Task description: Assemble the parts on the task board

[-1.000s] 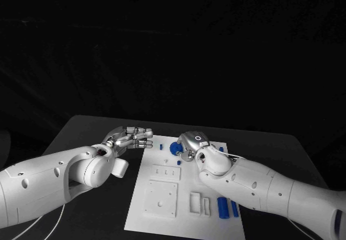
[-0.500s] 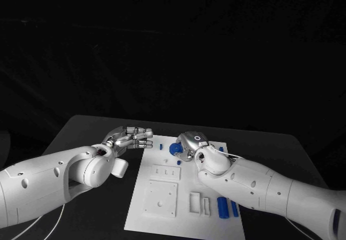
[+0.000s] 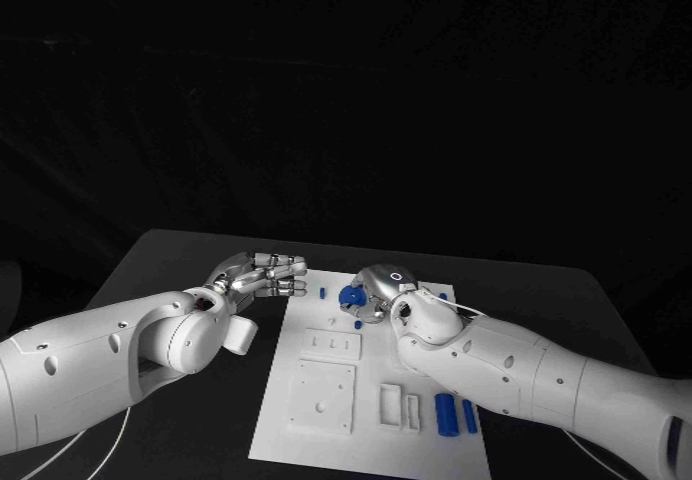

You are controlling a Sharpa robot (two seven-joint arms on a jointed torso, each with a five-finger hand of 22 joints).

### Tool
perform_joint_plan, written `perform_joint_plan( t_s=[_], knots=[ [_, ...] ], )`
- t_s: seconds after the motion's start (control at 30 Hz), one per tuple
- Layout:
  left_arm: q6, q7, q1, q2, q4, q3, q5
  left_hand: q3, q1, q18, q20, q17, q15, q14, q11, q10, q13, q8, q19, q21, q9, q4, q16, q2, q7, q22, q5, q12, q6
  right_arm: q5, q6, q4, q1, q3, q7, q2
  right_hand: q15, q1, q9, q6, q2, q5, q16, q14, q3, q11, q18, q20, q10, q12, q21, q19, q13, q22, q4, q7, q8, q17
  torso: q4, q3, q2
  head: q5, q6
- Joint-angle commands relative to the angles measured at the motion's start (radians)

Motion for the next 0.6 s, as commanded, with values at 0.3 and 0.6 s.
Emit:
perform_joint_plan(
  t_s=[0.3, 0.6],
  knots=[
    [0.008, -0.004, 0.001, 0.003, 0.000, 0.001, 0.000, 0.006, 0.005, -0.010, 0.000, -0.001, -0.001, -0.005, 0.002, -0.007, 0.001, -0.007, -0.006, 0.007, -0.002, -0.004, 0.000, 0.007, 0.003, 0.000, 0.008, -0.003, -0.007, 0.092, 0.071, -0.009, -0.001, -0.001, 0.028, -0.015, 0.001, -0.024, 0.002, 0.005, 0.011, 0.000, -0.008, -0.001, 0.021, 0.003, -0.007, 0.001, -0.007, -0.005, -0.004, 0.058, 0.000, -0.001, 0.002, 0.003, 0.003, 0.000, -0.0009, 0.0002, 0.000, -0.002, -0.002],
    [0.008, -0.005, 0.001, 0.006, -0.005, 0.001, -0.001, 0.008, 0.006, -0.010, 0.000, -0.001, -0.001, -0.005, 0.002, -0.008, 0.001, -0.007, -0.006, 0.008, -0.002, -0.006, 0.000, 0.007, 0.003, 0.000, 0.011, -0.003, -0.011, 0.110, 0.003, 0.003, -0.007, -0.001, 0.024, -0.047, 0.005, 0.010, 0.001, 0.002, 0.000, -0.002, -0.005, -0.001, 0.006, 0.006, -0.001, 0.005, -0.006, 0.000, -0.005, 0.058, 0.003, -0.001, -0.041, 0.009, 0.003, 0.003, -0.0006, 0.0015, -0.001, 0.001, 0.001]
  ],
)
